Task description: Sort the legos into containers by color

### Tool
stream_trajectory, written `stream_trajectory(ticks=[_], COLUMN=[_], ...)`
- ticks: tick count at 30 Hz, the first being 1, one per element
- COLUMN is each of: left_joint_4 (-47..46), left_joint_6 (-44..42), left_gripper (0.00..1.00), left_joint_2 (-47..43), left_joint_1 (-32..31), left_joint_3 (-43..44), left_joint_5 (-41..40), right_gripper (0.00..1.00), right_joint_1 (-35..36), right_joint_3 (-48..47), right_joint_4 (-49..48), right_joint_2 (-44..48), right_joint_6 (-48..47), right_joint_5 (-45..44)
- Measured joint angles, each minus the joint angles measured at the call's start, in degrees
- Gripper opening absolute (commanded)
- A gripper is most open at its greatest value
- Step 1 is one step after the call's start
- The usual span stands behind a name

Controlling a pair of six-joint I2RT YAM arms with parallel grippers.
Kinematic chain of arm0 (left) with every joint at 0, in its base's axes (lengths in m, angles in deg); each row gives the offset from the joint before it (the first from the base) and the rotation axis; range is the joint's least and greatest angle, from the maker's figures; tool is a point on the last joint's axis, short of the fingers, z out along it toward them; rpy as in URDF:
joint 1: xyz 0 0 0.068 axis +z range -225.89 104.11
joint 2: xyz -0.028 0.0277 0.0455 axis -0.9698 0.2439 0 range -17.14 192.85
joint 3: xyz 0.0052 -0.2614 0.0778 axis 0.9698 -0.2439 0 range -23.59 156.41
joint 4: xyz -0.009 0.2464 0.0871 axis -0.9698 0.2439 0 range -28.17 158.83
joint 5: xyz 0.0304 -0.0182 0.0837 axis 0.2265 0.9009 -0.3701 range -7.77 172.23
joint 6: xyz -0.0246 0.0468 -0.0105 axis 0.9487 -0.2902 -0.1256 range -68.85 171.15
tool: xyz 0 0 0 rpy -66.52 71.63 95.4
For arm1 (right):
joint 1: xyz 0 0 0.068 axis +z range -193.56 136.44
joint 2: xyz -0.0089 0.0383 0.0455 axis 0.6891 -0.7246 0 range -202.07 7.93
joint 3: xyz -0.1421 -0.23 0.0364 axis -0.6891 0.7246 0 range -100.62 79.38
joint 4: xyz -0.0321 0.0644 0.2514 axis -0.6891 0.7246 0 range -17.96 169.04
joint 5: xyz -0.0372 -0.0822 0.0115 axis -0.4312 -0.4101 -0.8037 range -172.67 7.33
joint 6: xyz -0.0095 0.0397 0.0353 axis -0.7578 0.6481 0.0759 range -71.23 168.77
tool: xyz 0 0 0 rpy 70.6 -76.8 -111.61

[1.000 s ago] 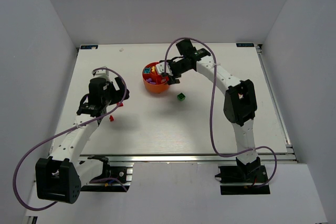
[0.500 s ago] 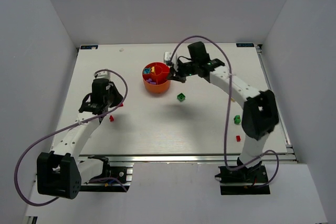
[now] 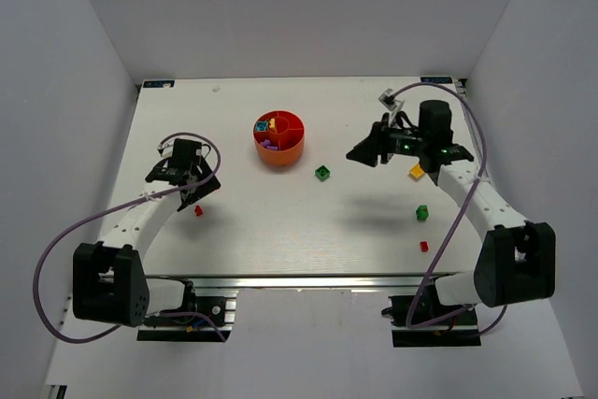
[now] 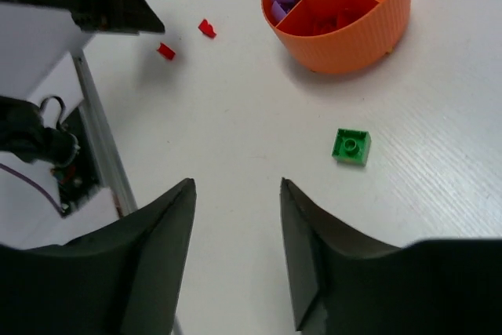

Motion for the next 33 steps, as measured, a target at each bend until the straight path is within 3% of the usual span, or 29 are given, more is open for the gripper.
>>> stream_trajectory(ticks=[2, 7, 14, 22, 28, 31, 33], left_joint_4=[1.6, 3.6, 3.8, 3.2, 2.5, 1.3, -0.1], left_joint_6=[1.4, 3.4, 4.0, 3.7, 1.3, -2.7, -6.2], left_gripper=[0.8, 0.76, 0.65, 0.29, 0.14, 0.0, 0.0], left_joint_2=[1.8, 7.4, 12.2, 15.9, 14.4, 11.7, 9.3], left_joint_1=[0.1, 0.1, 0.0, 0.0, -0.5, -0.5, -0.6], left_joint_3=[0.0, 0.0, 0.0, 0.7, 2.0, 2.2, 2.2], left_joint_5=[-1.0, -2.2, -3.4, -3.9, -3.4, -0.5, 3.5], right_gripper=[0.39, 0.38, 0.38, 0.34, 0.32, 0.31, 0.31], right_joint_1=[-3.0, -9.8, -13.4, -16.6, -17.2, -17.4, -17.6], right_joint_3=[1.2, 1.6, 1.6, 2.9, 3.5, 3.5, 3.6], right_joint_4=[-0.9, -3.1, -4.2, -4.5, -5.2, -5.9, -5.9], right_joint_2=[1.7, 5.2, 6.3, 6.9, 7.5, 7.6, 8.0], right_joint_6=[1.7, 4.7, 5.6, 5.9, 6.1, 6.1, 6.0], right_joint_5=[2.0, 6.0, 9.3, 10.9, 11.5, 11.7, 11.7])
